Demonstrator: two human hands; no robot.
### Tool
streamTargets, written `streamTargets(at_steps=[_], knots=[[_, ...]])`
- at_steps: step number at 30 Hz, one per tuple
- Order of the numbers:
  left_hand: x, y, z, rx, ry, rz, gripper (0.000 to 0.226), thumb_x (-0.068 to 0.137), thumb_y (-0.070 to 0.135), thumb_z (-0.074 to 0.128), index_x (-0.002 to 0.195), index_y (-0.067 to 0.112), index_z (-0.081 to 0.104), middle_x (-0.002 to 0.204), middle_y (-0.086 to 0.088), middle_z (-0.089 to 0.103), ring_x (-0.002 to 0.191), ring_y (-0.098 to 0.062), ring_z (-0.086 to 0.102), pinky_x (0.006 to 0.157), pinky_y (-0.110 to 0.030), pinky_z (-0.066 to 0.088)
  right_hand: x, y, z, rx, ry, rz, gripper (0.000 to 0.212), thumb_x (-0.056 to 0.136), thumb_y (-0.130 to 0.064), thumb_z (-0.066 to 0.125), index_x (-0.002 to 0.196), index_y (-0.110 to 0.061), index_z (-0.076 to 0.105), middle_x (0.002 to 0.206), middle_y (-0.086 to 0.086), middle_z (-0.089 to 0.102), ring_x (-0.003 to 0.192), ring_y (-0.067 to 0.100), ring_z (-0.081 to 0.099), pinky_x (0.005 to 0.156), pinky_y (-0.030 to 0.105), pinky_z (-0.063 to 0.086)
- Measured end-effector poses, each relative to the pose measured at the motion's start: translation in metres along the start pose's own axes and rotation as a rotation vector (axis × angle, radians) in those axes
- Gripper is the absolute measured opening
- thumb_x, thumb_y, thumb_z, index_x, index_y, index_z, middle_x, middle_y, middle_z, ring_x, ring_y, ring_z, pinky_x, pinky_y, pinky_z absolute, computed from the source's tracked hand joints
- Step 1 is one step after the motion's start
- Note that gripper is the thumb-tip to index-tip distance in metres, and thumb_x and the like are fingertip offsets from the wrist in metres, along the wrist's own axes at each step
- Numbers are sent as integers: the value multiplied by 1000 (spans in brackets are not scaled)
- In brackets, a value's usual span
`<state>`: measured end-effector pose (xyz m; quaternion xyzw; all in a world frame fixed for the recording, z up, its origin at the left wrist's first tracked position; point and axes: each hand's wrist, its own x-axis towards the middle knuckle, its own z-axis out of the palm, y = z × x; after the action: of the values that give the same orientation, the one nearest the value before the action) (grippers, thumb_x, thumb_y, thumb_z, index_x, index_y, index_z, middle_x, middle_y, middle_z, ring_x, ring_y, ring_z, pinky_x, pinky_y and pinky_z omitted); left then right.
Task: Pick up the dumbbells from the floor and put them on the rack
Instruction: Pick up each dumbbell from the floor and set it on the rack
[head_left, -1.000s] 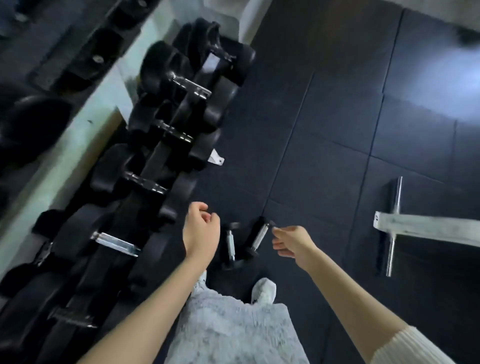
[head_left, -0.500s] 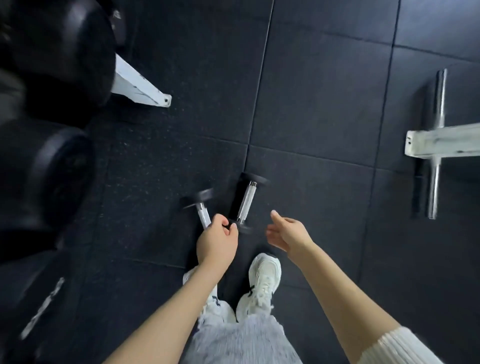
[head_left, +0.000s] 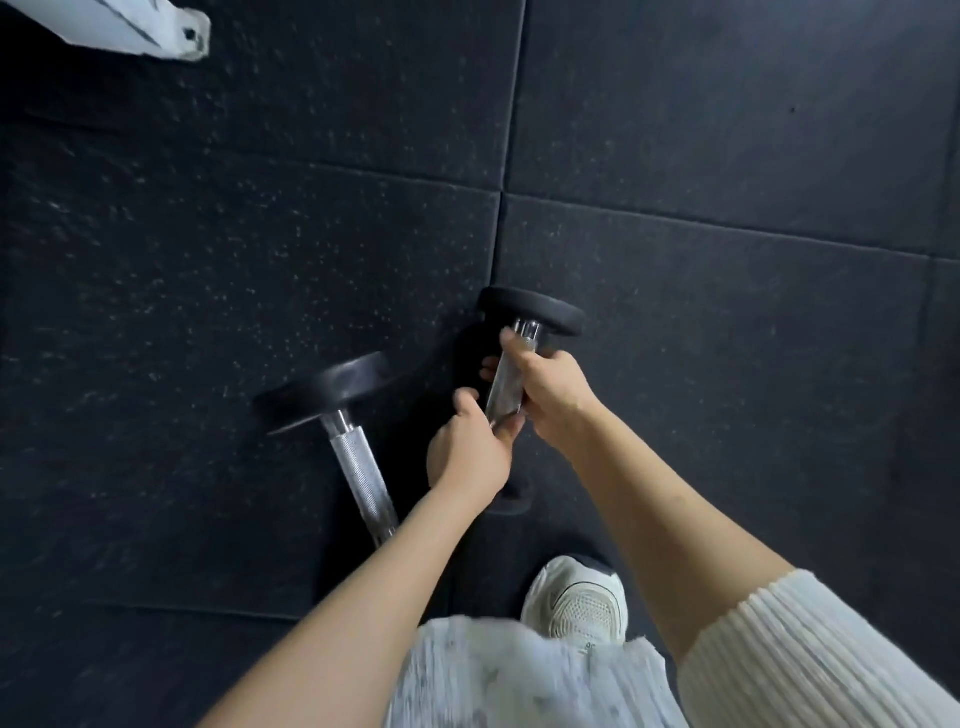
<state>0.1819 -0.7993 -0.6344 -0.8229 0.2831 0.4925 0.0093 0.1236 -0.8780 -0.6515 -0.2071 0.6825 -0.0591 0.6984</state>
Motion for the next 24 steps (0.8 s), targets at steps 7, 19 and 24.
streamTargets(at_steps=[7,19,24], knots=[[-48,12,-32,-53,32,33,52,89,52,51,120,12,40,116,-11,67,106,-32,63,84,-38,50,-57,-18,-1,22,-6,-47,26,91,-33,60,91,-7,59,81,8,65,75,21,65,73,37,56],[-324,94,-244,-90,71,97,51,89,52,51,116,10,43,117,-9,67,107,-31,63,73,-33,42,-388,-172,23,21,-11,-101,23,89,-29,63,88,-6,59,80,11,66,81,28,66,91,50,53],[-452,117,-353,-134,158,166,50,87,51,54,116,10,45,114,-8,68,104,-30,64,79,-34,47,-551,-242,52,16,-42,-187,20,92,-27,59,94,-7,59,80,9,65,77,25,65,90,47,54]])
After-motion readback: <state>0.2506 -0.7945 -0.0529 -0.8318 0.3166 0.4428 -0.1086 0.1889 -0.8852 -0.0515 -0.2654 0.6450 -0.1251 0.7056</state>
